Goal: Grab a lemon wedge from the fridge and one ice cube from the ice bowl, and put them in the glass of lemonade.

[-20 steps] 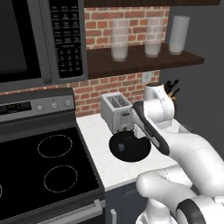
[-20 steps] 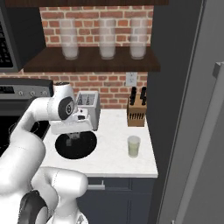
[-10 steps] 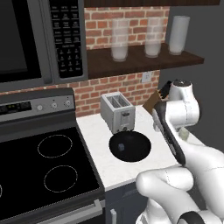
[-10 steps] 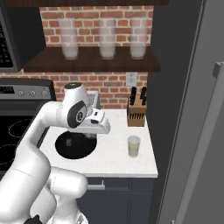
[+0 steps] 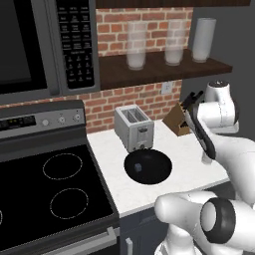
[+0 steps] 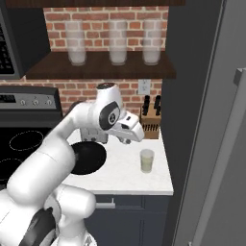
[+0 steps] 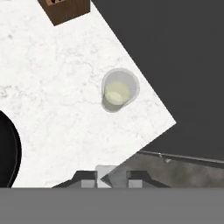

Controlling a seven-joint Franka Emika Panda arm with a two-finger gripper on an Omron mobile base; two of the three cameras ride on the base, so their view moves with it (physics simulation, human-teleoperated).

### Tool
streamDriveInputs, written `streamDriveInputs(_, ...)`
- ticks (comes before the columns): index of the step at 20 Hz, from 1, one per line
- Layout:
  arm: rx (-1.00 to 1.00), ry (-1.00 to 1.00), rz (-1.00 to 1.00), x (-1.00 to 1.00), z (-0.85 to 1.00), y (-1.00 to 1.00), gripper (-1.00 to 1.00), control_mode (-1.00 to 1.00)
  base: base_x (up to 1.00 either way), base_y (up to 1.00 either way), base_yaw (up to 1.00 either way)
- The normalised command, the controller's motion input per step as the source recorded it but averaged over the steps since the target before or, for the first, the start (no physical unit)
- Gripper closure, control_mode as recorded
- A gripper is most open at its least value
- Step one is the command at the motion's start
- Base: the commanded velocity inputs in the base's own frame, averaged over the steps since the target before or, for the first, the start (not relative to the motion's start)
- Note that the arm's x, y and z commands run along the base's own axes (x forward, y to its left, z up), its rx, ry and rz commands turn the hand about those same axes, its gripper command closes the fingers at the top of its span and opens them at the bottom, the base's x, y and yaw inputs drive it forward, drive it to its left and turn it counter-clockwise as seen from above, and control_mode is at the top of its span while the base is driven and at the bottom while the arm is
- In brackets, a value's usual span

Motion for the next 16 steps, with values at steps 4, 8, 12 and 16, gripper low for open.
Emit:
streamDriveInputs(4,0.04,0.05,-0.12,0.59,-0.26,-0.38,1.00,-1.00,0.00,0.00,0.00)
streamDriveInputs(8,0.17,-0.04,-0.05,0.22,-0.27,-0.18,1.00,-1.00,0.00,0.00,0.00)
streamDriveInputs(12,0.13,-0.02,-0.03,-0.03,-0.09,-0.14,1.00,-1.00,0.00,0.00,0.00)
streamDriveInputs(16,0.02,0.00,-0.02,0.00,-0.05,-0.04,1.00,-1.00,0.00,0.00,0.00)
